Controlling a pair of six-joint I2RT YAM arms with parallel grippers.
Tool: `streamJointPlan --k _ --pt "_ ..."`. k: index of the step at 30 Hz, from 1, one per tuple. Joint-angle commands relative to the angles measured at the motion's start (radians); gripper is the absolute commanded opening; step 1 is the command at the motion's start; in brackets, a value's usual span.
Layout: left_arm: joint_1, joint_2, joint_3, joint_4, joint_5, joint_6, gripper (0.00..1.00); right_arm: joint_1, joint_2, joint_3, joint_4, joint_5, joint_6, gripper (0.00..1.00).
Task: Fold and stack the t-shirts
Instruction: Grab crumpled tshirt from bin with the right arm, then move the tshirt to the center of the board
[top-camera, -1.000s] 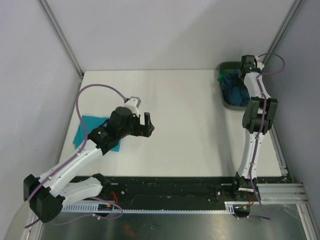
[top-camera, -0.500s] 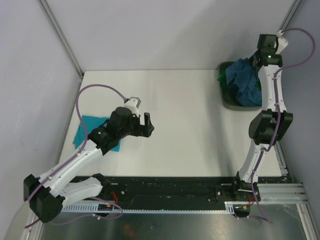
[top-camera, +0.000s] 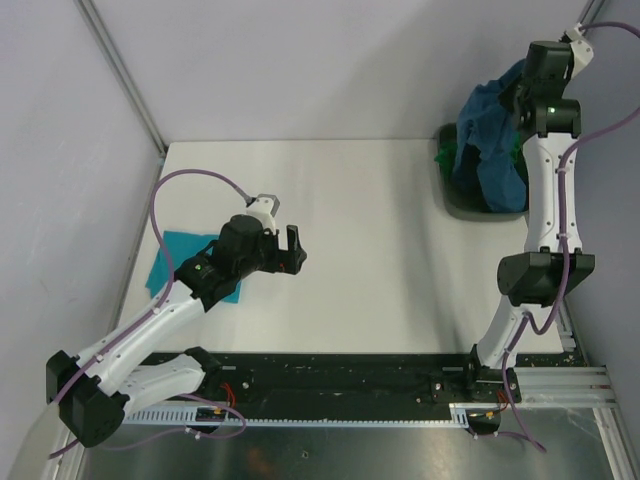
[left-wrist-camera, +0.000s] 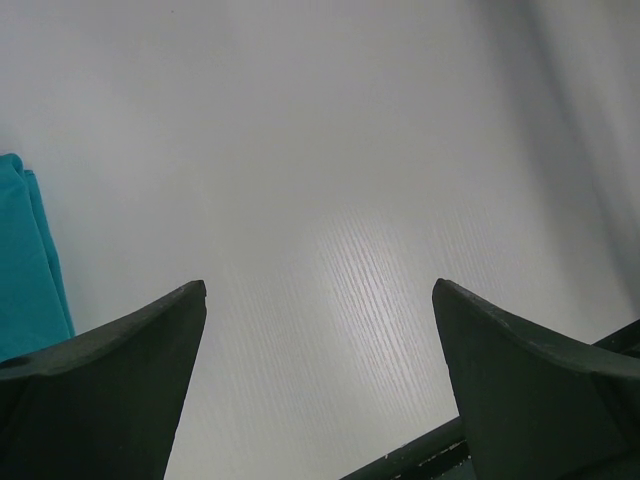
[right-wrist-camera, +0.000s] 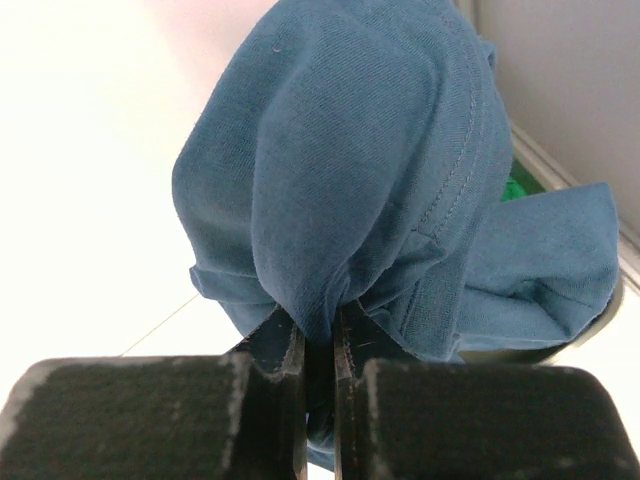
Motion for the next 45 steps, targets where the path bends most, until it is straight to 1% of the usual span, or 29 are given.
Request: streamJointPlan --k 1,6,10,13,17,20,23,24,25,27,28,29,31,33,34,38,41,45 --pt "0.005 -0.016 -0.003 0.036 -0.016 0.015 1.00 0.058 -0.144 0.093 0.074 -0.026 0.007 0.00" --pt "0.006 -0.015 -0.004 0.034 -0.018 0.015 1.00 0.174 -0.239 0.072 0.163 -0.027 0.004 0.00" --pt "0.006 -0.011 -0.004 0.035 -0.017 0.015 1.00 0.268 -0.314 0.024 0.235 0.002 -0.003 0.00" --pt "0.006 -0.010 -0.005 0.035 -0.019 0.015 1.00 0.328 -0.350 -0.009 0.264 0.025 -0.002 0.00" --pt "0.006 -0.005 -0.004 0.034 -0.018 0.014 0.99 0.402 -0.372 -0.094 0.296 0.044 -0.002 0.00" --pt "0.006 -0.005 -0.004 0.036 -0.017 0.015 0.99 0.438 -0.397 -0.239 0.323 0.041 0.028 0.00" --pt "0.005 -0.012 -0.006 0.035 -0.020 0.016 0.99 0.453 -0.453 -0.495 0.402 -0.002 0.091 0.01" --pt "0.005 -0.014 -0.007 0.034 -0.020 0.017 0.99 0.460 -0.470 -0.599 0.436 -0.023 0.111 0.06" --pt "0.006 -0.014 -0.008 0.034 -0.020 0.016 0.99 0.466 -0.479 -0.692 0.467 -0.050 0.129 0.17" --pt "0.006 -0.011 -0.008 0.035 -0.013 0.016 0.99 0.478 -0.455 -0.804 0.482 -0.113 0.140 0.50" --pt "0.006 -0.010 -0.009 0.035 -0.006 0.017 0.99 0.487 -0.429 -0.824 0.458 -0.134 0.136 0.64" --pt "0.005 -0.008 -0.011 0.036 -0.001 0.018 1.00 0.496 -0.407 -0.834 0.430 -0.144 0.128 0.74" --pt "0.005 -0.004 -0.010 0.035 0.010 0.020 0.99 0.517 -0.384 -0.845 0.370 -0.129 0.108 0.86" --pt "0.006 0.000 -0.010 0.036 0.020 0.021 0.99 0.528 -0.395 -0.859 0.323 -0.104 0.090 0.92" --pt "0.006 0.002 -0.010 0.036 0.025 0.021 0.99 0.528 -0.409 -0.868 0.303 -0.097 0.085 0.93" --pt "0.007 0.015 -0.009 0.037 0.064 0.009 0.99 0.524 -0.475 -0.918 0.229 -0.088 0.072 0.94" --pt "0.007 0.033 -0.011 0.039 0.127 -0.031 1.00 0.533 -0.525 -0.994 0.205 -0.095 0.069 0.90" --pt "0.006 0.050 -0.033 0.044 0.180 -0.092 0.99 0.578 -0.584 -1.144 0.243 -0.110 0.067 0.83"
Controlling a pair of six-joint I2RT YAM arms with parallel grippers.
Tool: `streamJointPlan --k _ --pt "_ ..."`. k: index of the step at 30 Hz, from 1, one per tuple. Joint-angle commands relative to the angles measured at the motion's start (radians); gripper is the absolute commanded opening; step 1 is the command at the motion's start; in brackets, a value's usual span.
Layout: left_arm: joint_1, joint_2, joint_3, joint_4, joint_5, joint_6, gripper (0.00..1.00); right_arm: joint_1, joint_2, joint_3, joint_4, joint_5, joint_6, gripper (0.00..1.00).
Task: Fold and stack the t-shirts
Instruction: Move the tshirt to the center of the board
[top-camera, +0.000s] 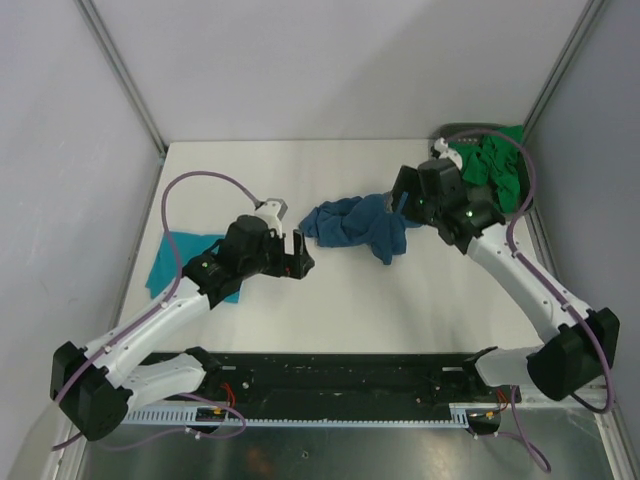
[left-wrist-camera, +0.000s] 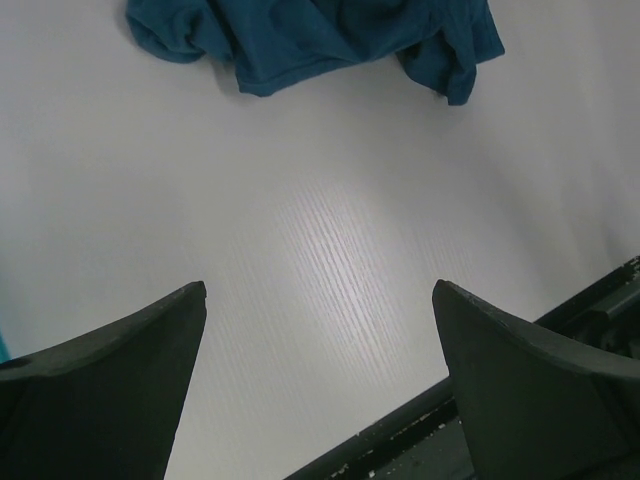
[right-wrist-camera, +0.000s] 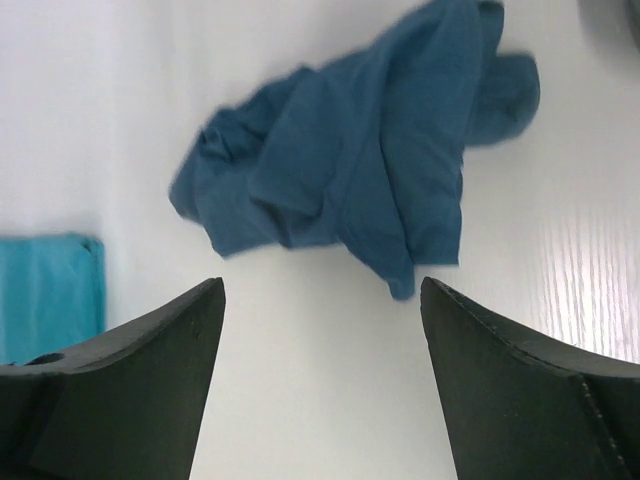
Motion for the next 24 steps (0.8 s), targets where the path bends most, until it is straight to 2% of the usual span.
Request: streamJointPlan --k 1,6,15,20,24 --pt "0.005 0.011 -0.031 0.036 0.085 -0.076 0.99 0.058 -0.054 -0.155 0.014 0.003 -0.019 0.80" --pt "0.004 0.004 -0.066 0.045 0.094 -0.109 1.00 0.109 -0.014 -0.274 0.098 0.013 -0.035 0.73" --pt "0.004 0.013 -0.127 0.056 0.087 -0.141 0.99 0.074 0.228 -0.280 0.313 -0.036 -0.085 0.67" --pt "0.004 0.031 -0.123 0.056 0.076 -0.151 0.99 0.043 0.328 -0.240 0.339 -0.043 -0.086 0.51" --pt "0.005 0.091 -0.102 0.055 0.028 -0.200 1.00 0.039 0.298 -0.220 0.323 -0.005 -0.085 0.25"
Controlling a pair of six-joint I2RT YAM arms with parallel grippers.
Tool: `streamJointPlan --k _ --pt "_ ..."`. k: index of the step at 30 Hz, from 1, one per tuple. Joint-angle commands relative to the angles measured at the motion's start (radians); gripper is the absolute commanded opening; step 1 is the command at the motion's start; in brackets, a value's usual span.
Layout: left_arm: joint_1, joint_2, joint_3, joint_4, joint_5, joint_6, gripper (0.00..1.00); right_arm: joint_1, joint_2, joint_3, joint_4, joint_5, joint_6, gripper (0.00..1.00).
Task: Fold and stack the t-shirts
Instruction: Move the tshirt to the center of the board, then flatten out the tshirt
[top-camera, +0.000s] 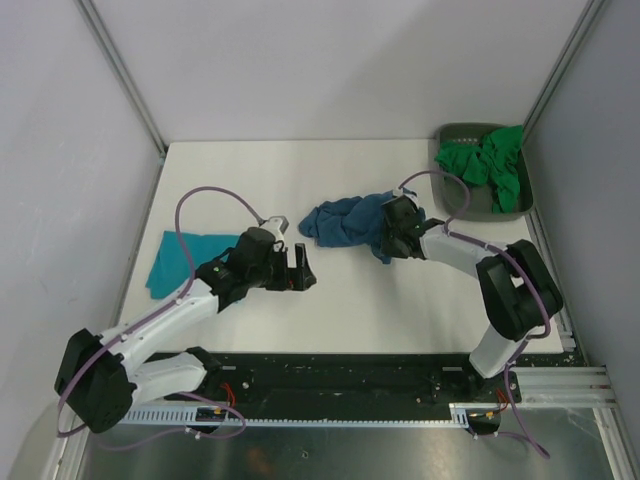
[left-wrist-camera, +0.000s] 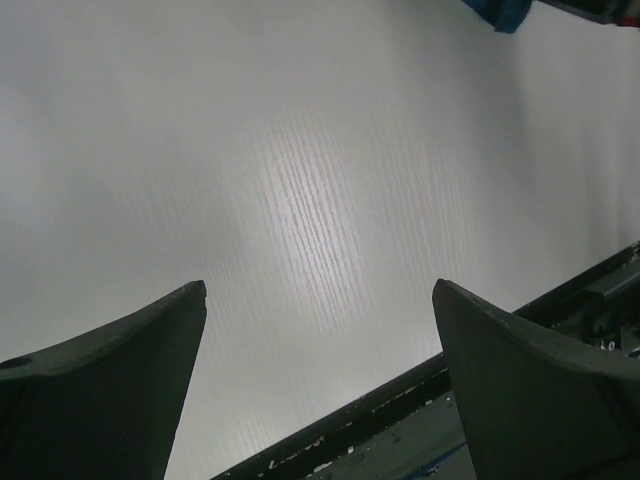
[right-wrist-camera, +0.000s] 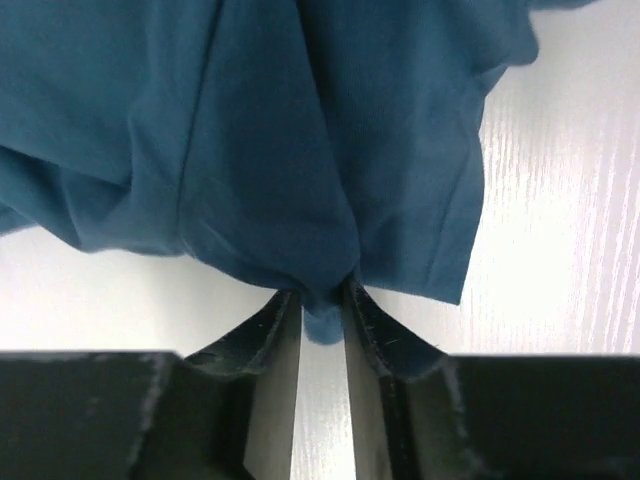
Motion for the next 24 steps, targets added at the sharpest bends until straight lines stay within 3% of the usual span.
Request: streamJointPlan --k 1,3,5,14,24 --pt "0.008 0.076 0.033 0.022 -0.053 -0.079 0.99 -0.008 -0.053 0.075 0.033 0.042 -0.010 0.18" --pt "0.010 0.130 0.059 0.029 -0.065 -0.126 0.99 -0.008 -0.087 0.089 -0.001 0.064 -0.010 0.05" --pt "0.009 0.178 0.085 0.057 -0.067 -0.160 0.98 -0.007 -0.138 0.099 -0.040 0.082 -0.009 0.01" --pt "-0.014 0.405 0.228 0.204 -0.056 -0.156 0.87 -0.007 -0.355 0.209 -0.168 0.110 -0.040 0.00" --pt "-0.060 0.523 0.232 0.389 -0.022 -0.177 0.76 0.024 -0.385 0.442 -0.241 0.180 -0.082 0.00"
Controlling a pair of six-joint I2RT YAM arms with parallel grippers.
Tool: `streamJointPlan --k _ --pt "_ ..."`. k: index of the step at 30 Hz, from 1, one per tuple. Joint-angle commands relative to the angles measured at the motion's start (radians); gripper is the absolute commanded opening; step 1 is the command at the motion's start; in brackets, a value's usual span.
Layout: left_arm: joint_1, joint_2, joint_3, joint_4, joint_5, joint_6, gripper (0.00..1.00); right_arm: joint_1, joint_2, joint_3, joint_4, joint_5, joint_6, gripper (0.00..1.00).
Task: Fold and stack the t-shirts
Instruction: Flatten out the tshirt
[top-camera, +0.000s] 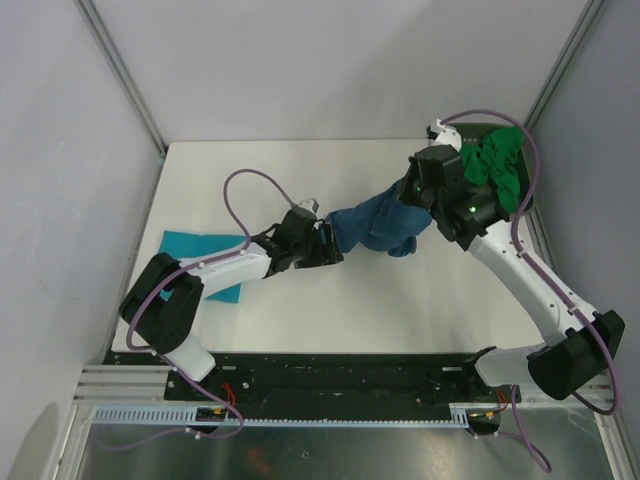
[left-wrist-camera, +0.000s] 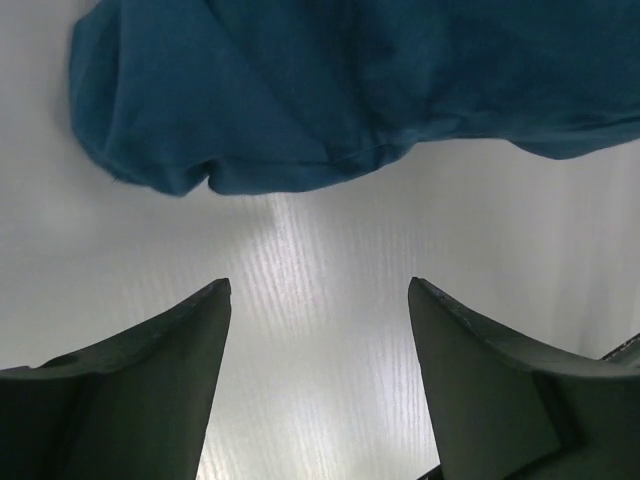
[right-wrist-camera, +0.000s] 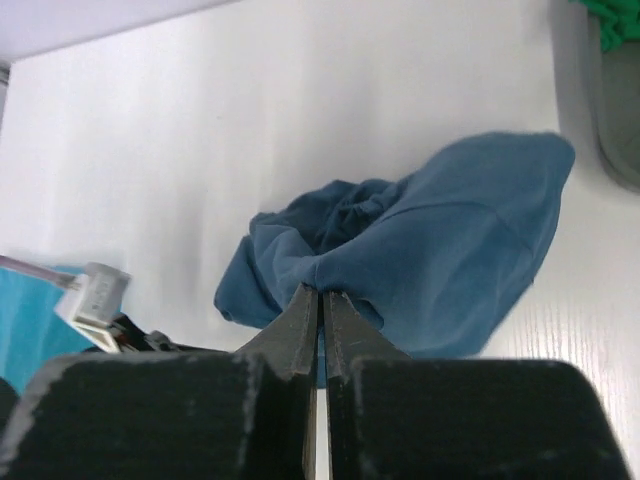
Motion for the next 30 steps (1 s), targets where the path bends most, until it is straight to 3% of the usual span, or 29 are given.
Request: streamJointPlan --k 1,8,21,27,30 --pt "-0.036 0.011 0.005 0.158 0.014 -0.017 0.75 0.020 -0.014 0.137 -0.028 0.074 -0.050 0.00" --pt "-0.052 0.042 -0.015 0.193 -0.105 0.027 0.72 0.029 0.036 0.302 -0.089 0.120 -0.087 0.00" --pt "-0.049 0.042 0.019 0.101 -0.366 0.008 0.76 0.029 0.076 0.432 -0.132 0.140 -0.111 0.00" --pt "-0.048 -0.066 -0.031 0.097 -0.426 0.042 0.74 0.021 0.091 0.473 -0.141 0.138 -0.128 0.00" --pt "-0.041 -0.067 -0.013 0.112 -0.392 0.126 0.74 0.020 0.101 0.490 -0.143 0.129 -0.128 0.00"
